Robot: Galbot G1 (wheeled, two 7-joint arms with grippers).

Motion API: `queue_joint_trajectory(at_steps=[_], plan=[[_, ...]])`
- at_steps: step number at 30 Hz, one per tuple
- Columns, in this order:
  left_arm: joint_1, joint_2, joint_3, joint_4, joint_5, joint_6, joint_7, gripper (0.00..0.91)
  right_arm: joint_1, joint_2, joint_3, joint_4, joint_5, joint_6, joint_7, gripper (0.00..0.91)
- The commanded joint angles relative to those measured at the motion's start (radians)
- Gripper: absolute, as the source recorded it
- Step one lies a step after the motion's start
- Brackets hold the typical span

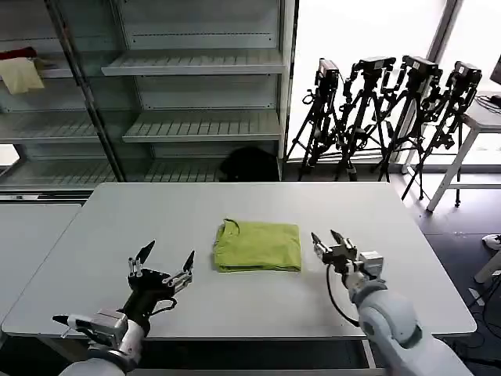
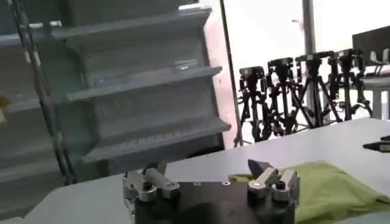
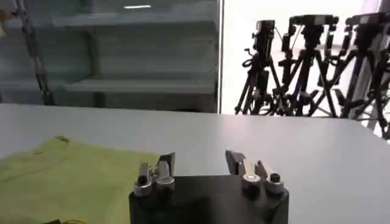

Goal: Fold and organize the clothes.

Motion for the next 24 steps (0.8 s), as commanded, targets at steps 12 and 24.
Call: queue_joint_trajectory(at_steps=[12,24], plan=[[0.119,-0.014,0.016,0.062,0.048,-0.358,-0.007,0.907,-0.92,0.091,0.514,0.289,-0.34,0.749,-0.066,0.907],[0.254,-0.034,-0.009,0.051,0.09,-0.431,-0.065,0.907,-1.032,0.136,0.453,0.278,-0.439,0.961,-0.04,0.907]])
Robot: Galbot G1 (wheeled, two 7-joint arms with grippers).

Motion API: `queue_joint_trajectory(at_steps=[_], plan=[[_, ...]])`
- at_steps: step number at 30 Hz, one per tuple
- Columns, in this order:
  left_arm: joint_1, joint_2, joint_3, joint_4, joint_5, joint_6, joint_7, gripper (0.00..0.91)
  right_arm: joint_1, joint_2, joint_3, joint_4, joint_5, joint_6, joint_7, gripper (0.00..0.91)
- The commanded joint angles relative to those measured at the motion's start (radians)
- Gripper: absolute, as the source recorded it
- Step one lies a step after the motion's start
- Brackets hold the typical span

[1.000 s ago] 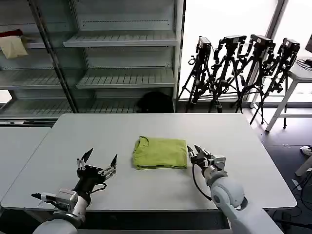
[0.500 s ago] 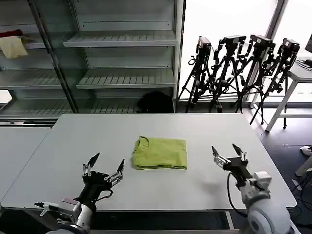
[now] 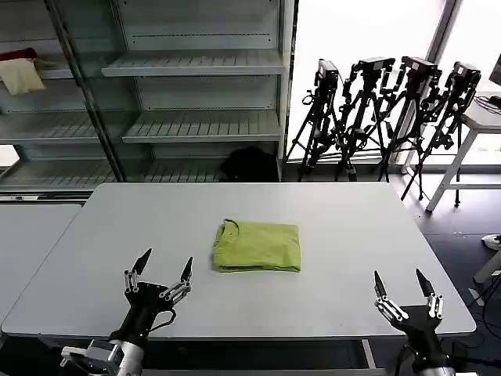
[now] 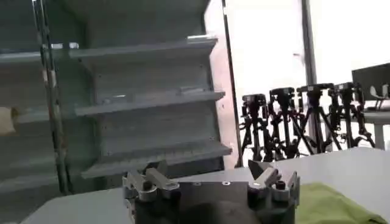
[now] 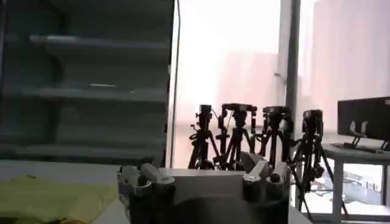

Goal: Fold and organize the clothes.

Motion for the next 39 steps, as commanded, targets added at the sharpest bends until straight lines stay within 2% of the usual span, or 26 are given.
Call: queue_joint_trajectory(at_steps=[1,6,11,26,39], plan=[[0.135,-0.017,-0.01,0.0,0.028,-0.121,-0.056,0.907,-0.237,0.054,0.021,0.027,-0.141,0.296,0.015,0.907],[0.199,-0.027,-0.008,-0.018,0.038,-0.119,-0.087,0.907,-0.231,0.054,0.015,0.011,-0.131,0.347,0.004,0.907],[0.217,-0.044,-0.007,-0.024,0.06,-0.115,-0.099,0.907,-0.223,0.051,0.005,0.005,-0.133,0.352,0.008,0.907],[0.249,-0.063,-0.035,-0.033,0.052,-0.116,-0.108,0.907,-0.202,0.031,0.002,-0.032,-0.103,0.343,0.047,0.907],[0.262,-0.076,-0.058,-0.038,0.056,-0.129,-0.109,0.907,-0.188,0.03,-0.001,-0.024,-0.092,0.298,0.037,0.907]])
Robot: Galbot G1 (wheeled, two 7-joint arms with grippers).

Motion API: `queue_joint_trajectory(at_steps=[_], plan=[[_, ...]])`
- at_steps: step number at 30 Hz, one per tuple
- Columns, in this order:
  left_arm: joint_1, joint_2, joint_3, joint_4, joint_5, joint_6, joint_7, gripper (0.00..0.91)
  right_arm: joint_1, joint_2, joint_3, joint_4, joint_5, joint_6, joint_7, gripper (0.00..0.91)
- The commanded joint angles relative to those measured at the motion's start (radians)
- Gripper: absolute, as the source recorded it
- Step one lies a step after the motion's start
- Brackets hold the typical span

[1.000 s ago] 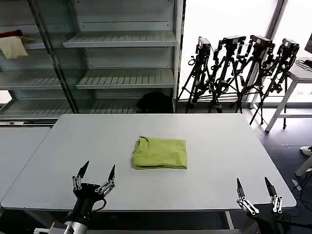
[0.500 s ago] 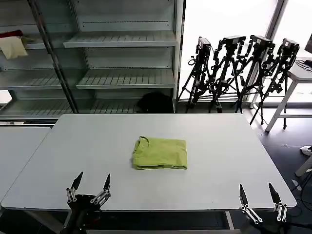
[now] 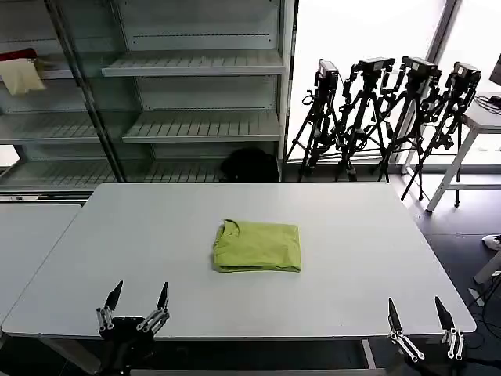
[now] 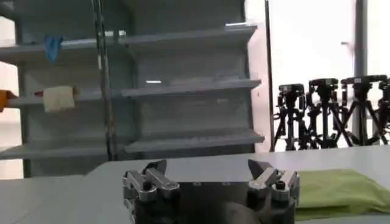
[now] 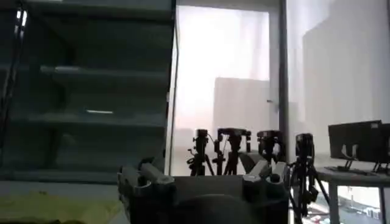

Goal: Fold and organize the clothes.

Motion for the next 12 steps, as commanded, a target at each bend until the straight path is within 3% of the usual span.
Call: queue_joint_trajectory(at_steps=[1,12], plan=[[0.011,-0.004,-0.005,0.008,0.005,-0.01,-0.003,0.907,0.008,-0.001,-0.002,-0.006,0.009,-0.018,-0.004,0.907],[0.007,-0.009,0.005,0.011,0.02,-0.018,-0.002,0.907,0.008,-0.01,-0.003,-0.011,0.015,-0.029,-0.008,0.907]])
